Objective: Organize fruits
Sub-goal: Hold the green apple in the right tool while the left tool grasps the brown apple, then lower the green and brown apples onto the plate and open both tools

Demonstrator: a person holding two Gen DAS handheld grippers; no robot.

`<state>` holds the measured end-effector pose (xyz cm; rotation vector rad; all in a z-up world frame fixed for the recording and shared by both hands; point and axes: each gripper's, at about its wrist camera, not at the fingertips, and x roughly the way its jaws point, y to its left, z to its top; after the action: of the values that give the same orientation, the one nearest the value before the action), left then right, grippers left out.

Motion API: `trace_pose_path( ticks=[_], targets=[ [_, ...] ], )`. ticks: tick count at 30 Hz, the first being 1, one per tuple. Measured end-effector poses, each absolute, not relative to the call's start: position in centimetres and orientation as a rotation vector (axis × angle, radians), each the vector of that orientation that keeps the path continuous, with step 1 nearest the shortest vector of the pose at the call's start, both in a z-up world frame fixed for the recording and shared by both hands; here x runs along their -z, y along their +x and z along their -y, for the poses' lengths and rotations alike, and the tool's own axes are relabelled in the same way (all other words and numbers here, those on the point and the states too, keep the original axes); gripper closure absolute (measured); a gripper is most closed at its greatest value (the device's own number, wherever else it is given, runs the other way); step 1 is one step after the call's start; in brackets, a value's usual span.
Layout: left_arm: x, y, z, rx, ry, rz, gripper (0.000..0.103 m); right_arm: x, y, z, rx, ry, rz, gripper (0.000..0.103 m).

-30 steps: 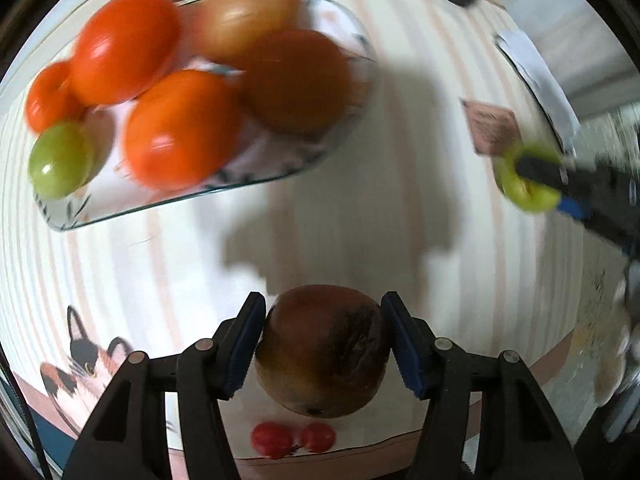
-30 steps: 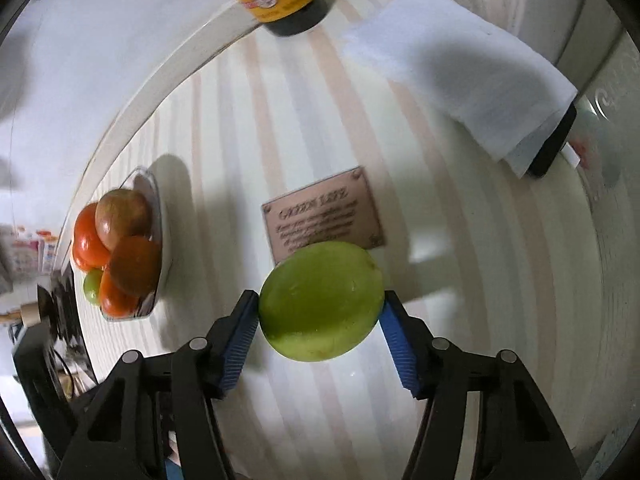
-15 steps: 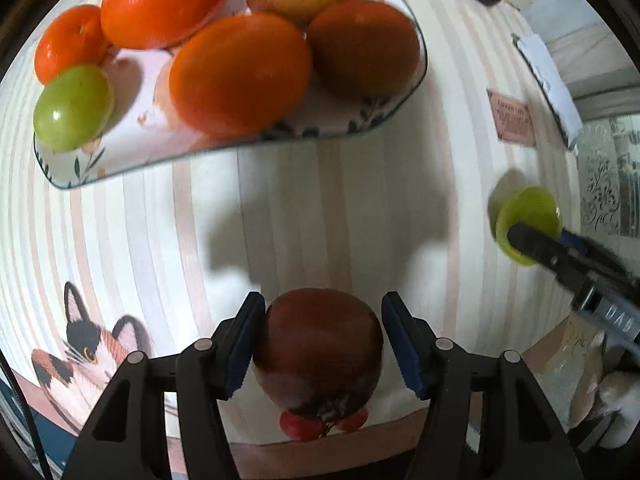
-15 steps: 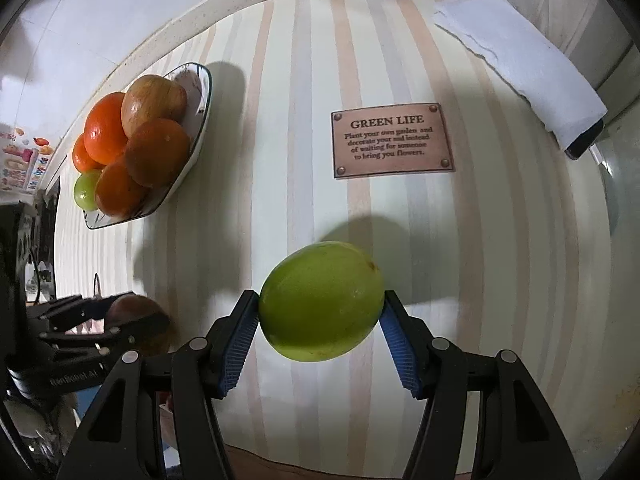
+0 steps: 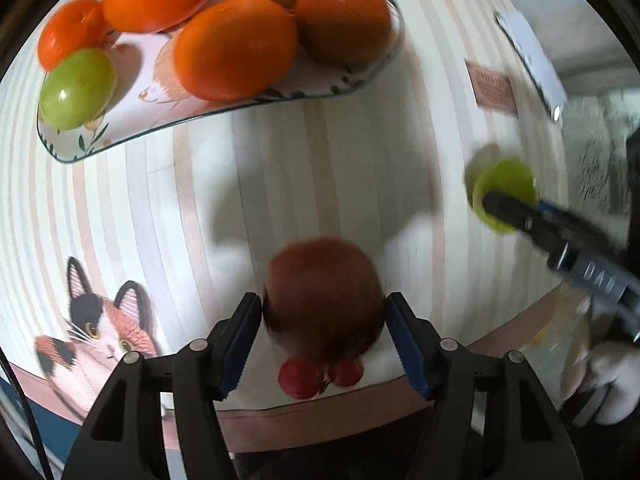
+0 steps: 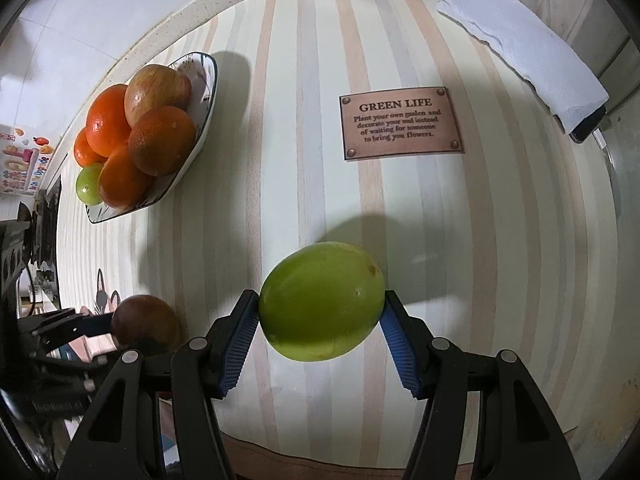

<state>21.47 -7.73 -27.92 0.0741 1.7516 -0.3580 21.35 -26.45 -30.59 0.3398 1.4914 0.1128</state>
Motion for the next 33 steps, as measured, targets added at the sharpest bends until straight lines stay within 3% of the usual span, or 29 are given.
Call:
trace_pose_path(
  ticks=[5, 12, 27, 33],
  targets=[
    [28.5, 21.0, 9.8, 0.299, 0.231, -1.663, 0.041, 30.3, 21.3, 27.1, -0.102, 0.348, -1.483, 0.039],
    [27.9, 21.5, 8.7, 0.292, 0.132, -1.592, 0.046, 29.7, 20.7, 26.9, -0.082, 0.325, -1.45, 0.039],
    [18.8, 23.0, -6.8, 0.145, -0.235, -1.436, 0.046, 24.5, 23.3, 20.6, -0.251, 0.361, -1.358, 0.039],
    [18.7, 26.0, -10.7, 0.07, -0.378, -1.402, 0.046, 23.0, 27.5, 14.9, -0.353, 0.364, -1.344, 0.039]
  ],
)
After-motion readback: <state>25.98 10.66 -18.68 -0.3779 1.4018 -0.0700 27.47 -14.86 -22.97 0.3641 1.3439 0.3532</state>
